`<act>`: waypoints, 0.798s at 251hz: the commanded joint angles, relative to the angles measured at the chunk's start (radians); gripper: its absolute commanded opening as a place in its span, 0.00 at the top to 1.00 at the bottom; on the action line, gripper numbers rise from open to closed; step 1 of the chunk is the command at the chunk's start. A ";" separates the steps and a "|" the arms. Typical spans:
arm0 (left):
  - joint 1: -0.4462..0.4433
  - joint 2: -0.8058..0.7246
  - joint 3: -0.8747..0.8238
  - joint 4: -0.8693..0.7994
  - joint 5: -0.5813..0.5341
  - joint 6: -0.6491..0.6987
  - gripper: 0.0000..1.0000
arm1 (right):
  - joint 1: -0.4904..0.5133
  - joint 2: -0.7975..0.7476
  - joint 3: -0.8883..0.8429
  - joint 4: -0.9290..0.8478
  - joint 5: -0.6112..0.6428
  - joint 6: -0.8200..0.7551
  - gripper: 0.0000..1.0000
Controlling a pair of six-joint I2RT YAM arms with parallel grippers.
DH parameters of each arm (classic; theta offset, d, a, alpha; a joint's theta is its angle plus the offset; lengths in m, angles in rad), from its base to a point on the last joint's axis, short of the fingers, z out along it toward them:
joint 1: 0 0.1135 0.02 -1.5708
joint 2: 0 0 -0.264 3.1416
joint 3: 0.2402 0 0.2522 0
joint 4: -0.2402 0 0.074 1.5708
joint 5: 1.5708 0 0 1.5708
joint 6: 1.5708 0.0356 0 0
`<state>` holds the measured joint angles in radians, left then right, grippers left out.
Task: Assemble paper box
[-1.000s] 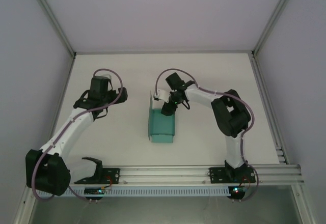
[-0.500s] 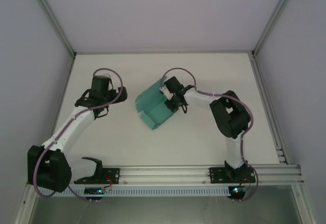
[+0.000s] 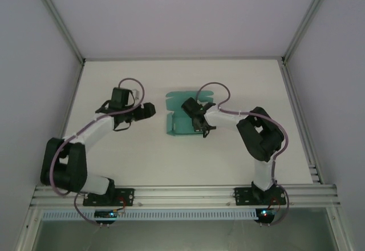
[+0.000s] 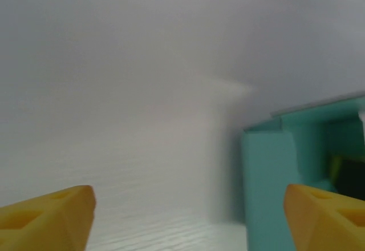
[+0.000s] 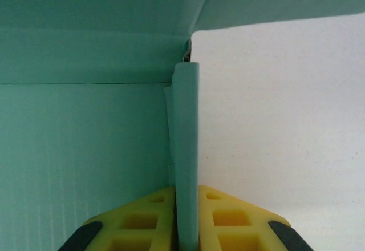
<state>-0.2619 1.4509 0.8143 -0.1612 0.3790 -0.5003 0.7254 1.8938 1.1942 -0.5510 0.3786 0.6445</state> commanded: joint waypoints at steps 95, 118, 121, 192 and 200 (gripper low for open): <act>-0.076 0.268 0.028 0.312 0.425 -0.086 0.45 | -0.001 -0.021 -0.037 -0.002 -0.051 0.035 0.85; -0.089 0.302 0.047 0.330 0.451 -0.098 0.49 | -0.001 -0.033 -0.041 -0.004 -0.046 0.029 0.85; -0.090 0.305 0.048 0.336 0.453 -0.100 0.50 | -0.002 -0.034 -0.041 -0.004 -0.044 0.029 0.85; -0.131 0.315 0.072 0.376 0.462 -0.115 0.55 | 0.000 -0.036 -0.048 0.015 -0.046 0.017 0.84; -0.136 0.316 0.077 0.370 0.458 -0.111 0.55 | 0.000 -0.036 -0.048 0.017 -0.046 0.014 0.85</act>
<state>-0.3805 1.7599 0.8494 0.1768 0.8124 -0.6121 0.7246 1.8694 1.1618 -0.5186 0.3515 0.6693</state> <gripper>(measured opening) 0.454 0.155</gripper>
